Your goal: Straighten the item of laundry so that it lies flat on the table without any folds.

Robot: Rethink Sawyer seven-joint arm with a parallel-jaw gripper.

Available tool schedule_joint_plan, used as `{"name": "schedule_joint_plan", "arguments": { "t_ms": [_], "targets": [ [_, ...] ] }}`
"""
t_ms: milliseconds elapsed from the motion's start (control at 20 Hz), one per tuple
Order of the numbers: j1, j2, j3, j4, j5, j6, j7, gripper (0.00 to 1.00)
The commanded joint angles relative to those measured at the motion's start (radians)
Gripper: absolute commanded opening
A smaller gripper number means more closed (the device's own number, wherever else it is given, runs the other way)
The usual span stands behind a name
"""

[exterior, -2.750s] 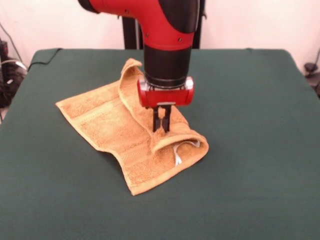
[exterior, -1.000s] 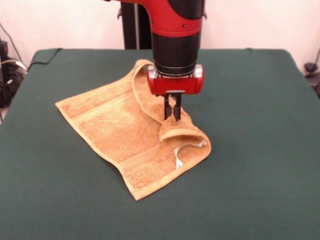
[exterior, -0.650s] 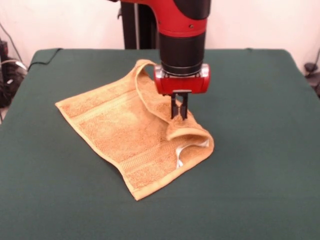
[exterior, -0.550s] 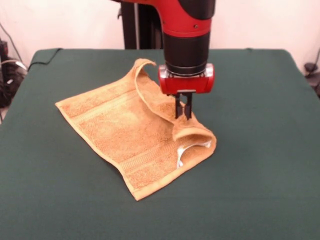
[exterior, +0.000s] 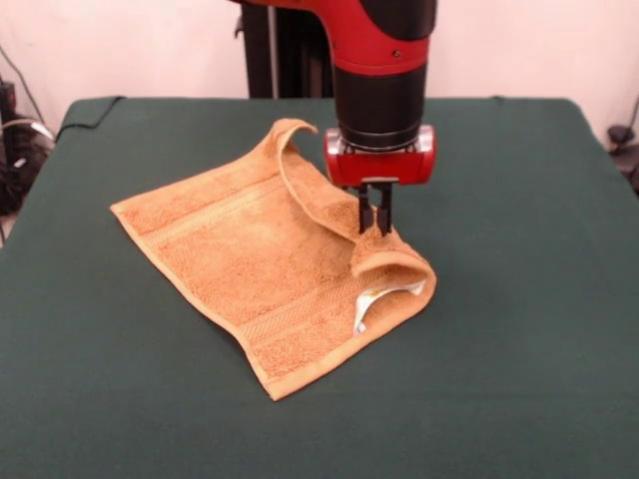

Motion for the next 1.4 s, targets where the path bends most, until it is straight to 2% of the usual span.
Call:
{"name": "schedule_joint_plan", "arguments": {
  "t_ms": [50, 500, 950, 1400],
  "targets": [
    [0.024, 0.038, 0.172, 0.099, 0.093, -0.061, 0.306, 0.00],
    [-0.016, 0.016, 0.241, 0.153, 0.123, -0.077, 0.287, 0.00],
    [-0.096, -0.001, 0.336, 0.222, 0.128, -0.079, 0.261, 0.00],
    [-0.198, -0.023, 0.389, 0.291, 0.101, -0.048, 0.224, 0.00]
  ]
}}
